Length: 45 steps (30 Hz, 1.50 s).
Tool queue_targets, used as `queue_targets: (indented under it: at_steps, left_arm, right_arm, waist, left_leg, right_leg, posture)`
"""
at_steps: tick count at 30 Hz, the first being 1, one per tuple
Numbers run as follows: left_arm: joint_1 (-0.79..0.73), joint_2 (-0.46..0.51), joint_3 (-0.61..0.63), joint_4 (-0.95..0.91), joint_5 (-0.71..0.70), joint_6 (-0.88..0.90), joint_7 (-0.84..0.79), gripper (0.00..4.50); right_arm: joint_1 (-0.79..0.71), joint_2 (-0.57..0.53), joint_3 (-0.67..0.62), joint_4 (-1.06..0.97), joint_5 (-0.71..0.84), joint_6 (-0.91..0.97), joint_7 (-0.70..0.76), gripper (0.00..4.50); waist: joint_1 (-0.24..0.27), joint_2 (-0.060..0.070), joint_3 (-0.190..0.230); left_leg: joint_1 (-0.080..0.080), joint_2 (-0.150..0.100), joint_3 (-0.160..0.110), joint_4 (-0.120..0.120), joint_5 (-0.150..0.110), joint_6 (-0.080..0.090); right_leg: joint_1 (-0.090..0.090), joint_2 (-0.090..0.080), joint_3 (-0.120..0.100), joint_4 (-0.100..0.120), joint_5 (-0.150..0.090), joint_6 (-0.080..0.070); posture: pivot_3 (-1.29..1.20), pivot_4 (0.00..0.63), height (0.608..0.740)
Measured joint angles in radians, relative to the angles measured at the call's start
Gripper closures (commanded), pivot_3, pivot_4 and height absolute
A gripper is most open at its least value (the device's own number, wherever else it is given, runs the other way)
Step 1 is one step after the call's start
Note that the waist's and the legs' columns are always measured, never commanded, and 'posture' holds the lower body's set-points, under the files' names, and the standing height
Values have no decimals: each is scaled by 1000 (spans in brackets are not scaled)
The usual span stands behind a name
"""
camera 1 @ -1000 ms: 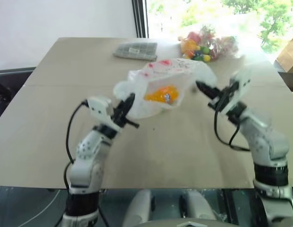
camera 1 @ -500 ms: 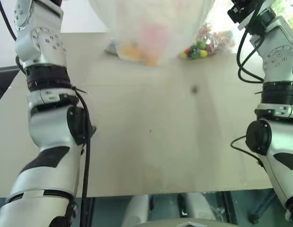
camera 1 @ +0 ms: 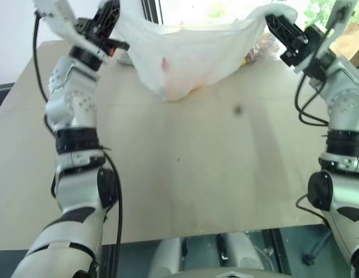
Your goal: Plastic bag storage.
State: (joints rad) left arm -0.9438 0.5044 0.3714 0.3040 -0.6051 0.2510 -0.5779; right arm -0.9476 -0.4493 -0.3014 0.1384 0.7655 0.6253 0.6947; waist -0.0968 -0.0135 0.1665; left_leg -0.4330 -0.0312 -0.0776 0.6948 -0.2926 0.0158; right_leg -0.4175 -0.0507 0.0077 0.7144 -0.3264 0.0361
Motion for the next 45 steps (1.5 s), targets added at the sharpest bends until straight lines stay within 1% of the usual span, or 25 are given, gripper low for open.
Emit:
queue_targets:
  at_steps: [2,3,6,8,10,12,13,14,16,17,18,19,21,24,30,32,33,35,37,40,43,45]
  left_arm:
    - [54,6,30,-124,-51,66,49,4500]
    - [88,17,49,-215,-83,110,84,4500]
    - [166,47,103,-362,-134,179,166,4500]
    - [215,54,141,-438,-172,236,242,4500]
    - [228,53,154,-500,-220,284,304,4500]
    - [270,53,159,-569,-241,304,331,4500]
    - [318,53,160,-599,-241,307,338,4500]
    - [358,50,161,-610,-241,310,342,4500]
    - [469,32,159,-625,-235,311,340,3949]
    - [565,28,142,-629,-208,308,326,3483]
    - [591,24,136,-626,-198,308,322,3240]
    - [630,16,129,-626,-169,293,320,2820]
    - [675,-3,135,-624,-154,281,327,1939]
    - [698,-23,157,-620,-172,281,335,645]
    - [829,-30,267,-596,-283,300,313,645]
    - [833,-30,280,-595,-293,303,314,645]
    - [840,-25,323,-588,-334,315,338,645]
    - [846,-20,346,-580,-346,325,358,645]
    - [859,-18,386,-549,-375,333,378,645]
    - [934,-3,438,-523,-387,314,335,645]
    - [940,-6,477,-530,-506,323,294,645]
    - [949,2,501,-525,-532,316,270,645]
  right_arm:
    - [34,-11,-13,-90,63,71,-27,4477]
    - [51,-18,-19,-158,109,116,-51,4477]
    - [106,-45,-30,-290,187,180,-84,4477]
    - [126,-38,-33,-324,230,205,-121,4477]
    - [130,-33,-32,-326,254,217,-144,4477]
    - [165,-57,-14,-327,238,215,-129,4477]
    - [206,-82,9,-326,213,212,-108,4477]
    - [238,-96,26,-324,194,211,-91,4227]
    - [304,-115,63,-320,156,203,-54,3543]
    - [337,-127,72,-317,137,197,-33,2885]
    - [343,-132,71,-315,132,195,-27,2698]
    - [344,-134,73,-313,116,183,-22,2259]
    - [344,-133,71,-308,96,157,-22,1318]
    - [344,-117,62,-281,89,148,-40,19]
    - [486,-124,50,-263,72,151,-30,19]
    - [494,-123,50,-264,72,152,-31,19]
    - [512,-117,49,-294,81,157,-44,19]
    - [526,-114,48,-312,86,158,-51,19]
    - [571,-113,49,-332,82,153,-56,19]
    - [676,-107,64,-324,21,118,-57,19]
    - [666,-82,67,-318,21,115,-61,19]
    - [654,-82,63,-319,21,108,-61,19]
  waist:
    - [1,0,0]
    - [1,0,0]
    - [6,0,0]
    - [11,0,0]
    - [21,0,0]
    - [32,0,-1]
    - [36,0,-2]
    - [40,0,-1]
    - [46,0,-1]
    - [47,0,-1]
    - [49,0,-1]
    - [51,0,-1]
    - [56,0,-1]
    - [61,0,-2]
    - [64,0,-2]
    - [64,0,-2]
    - [64,0,-2]
    - [63,0,-2]
    - [64,-1,-3]
    - [65,-2,-3]
    - [65,-2,-3]
    - [65,-2,-3]
  left_leg:
    - [0,0,0,4,0,0]
    - [2,0,0,6,0,0]
    - [8,-1,0,7,0,0]
    - [14,-1,2,7,0,0]
    - [17,-1,2,7,0,0]
    - [19,-1,2,6,0,0]
    - [20,-1,2,5,0,1]
    - [19,-1,3,6,-1,1]
    - [19,-1,3,6,-1,1]
    - [19,-1,3,6,-1,1]
    - [19,-1,3,6,-1,1]
    - [19,0,3,6,0,1]
    - [19,0,3,6,-1,1]
    - [19,0,3,6,-1,1]
    - [19,0,3,6,-2,2]
    - [19,0,3,6,-2,2]
    - [20,0,3,6,-2,2]
    - [21,0,3,6,-2,2]
    - [22,0,3,6,-2,2]
    - [21,-1,3,6,-2,3]
    - [24,0,3,6,-2,3]
    - [29,0,3,4,-2,3]
  right_leg:
    - [1,1,2,0,0,0]
    - [2,1,3,0,0,0]
    - [8,1,4,1,0,0]
    - [12,1,5,2,0,0]
    - [14,2,6,2,0,0]
    - [16,2,6,0,0,0]
    - [17,2,7,0,0,0]
    - [17,2,7,0,0,0]
    - [17,2,7,0,0,0]
    - [17,2,8,0,0,0]
    - [16,2,7,0,0,0]
    - [16,3,8,0,0,0]
    - [16,3,7,0,0,0]
    - [17,3,7,0,0,0]
    - [18,2,7,-2,0,0]
    - [18,2,7,-1,0,0]
    - [18,2,7,-1,0,0]
    - [19,3,7,-1,0,0]
    - [20,3,7,-1,0,0]
    - [20,2,8,-3,0,0]
    - [22,2,8,-1,0,0]
    - [27,2,8,-2,0,0]
  posture:
    - [0,150,740]
    - [0,150,740]
    - [0,150,740]
    - [0,150,740]
    - [0,150,740]
    - [0,150,740]
    - [0,150,740]
    - [0,150,740]
    - [0,150,740]
    - [0,150,740]
    - [0,150,740]
    - [0,150,740]
    - [0,150,740]
    - [0,150,740]
    - [0,150,740]
    - [0,150,740]
    - [0,150,740]
    - [0,150,740]
    - [0,150,740]
    - [0,150,740]
    - [0,150,740]
    - [0,150,740]
